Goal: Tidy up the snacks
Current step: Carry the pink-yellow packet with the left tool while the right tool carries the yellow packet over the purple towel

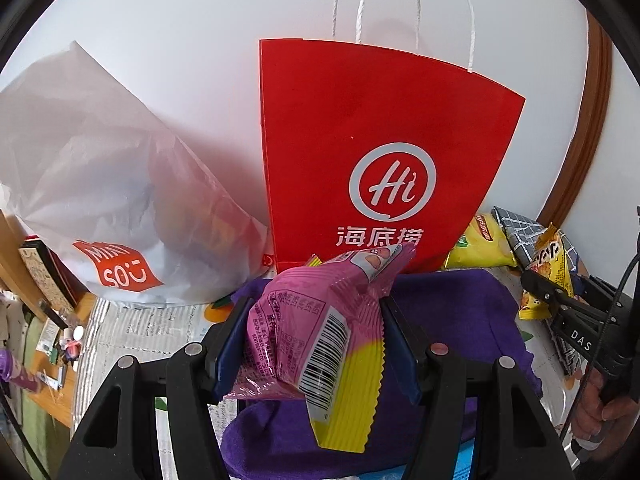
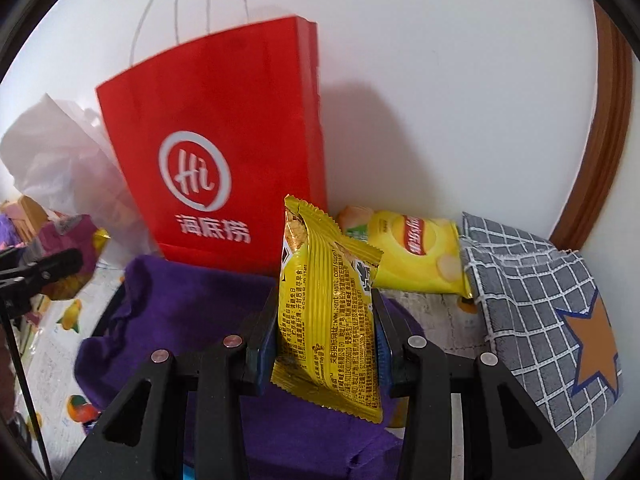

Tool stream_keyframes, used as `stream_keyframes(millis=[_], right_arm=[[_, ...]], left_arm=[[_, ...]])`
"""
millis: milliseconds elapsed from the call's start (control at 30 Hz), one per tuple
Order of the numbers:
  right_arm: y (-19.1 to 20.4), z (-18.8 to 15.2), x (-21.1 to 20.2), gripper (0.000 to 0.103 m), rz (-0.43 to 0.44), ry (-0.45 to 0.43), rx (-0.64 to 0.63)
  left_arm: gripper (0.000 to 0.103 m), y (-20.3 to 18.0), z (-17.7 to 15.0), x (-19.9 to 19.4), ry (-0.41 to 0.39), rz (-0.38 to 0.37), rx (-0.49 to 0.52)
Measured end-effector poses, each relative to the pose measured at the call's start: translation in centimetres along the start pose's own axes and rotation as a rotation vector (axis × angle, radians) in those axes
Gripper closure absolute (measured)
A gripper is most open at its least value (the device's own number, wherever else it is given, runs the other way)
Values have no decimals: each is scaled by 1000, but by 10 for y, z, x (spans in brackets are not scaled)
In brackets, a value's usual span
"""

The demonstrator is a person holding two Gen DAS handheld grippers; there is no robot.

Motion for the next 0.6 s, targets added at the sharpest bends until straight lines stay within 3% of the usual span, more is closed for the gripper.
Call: stream_keyframes(millis=[600], right_arm=[[4,-4,9,63,-6,33,-29]], left_arm=[[43,-3,-1,3,21,1,2]])
Point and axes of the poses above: each gripper's, at about its wrist camera, not at the fingertips, and x roughly the way its jaws point, y to its left, z to its top, the point moved 8 cm from there along x, roughly the way its jaws point, and after that the axes turned 11 degrees about y, right-handed, at the moved point
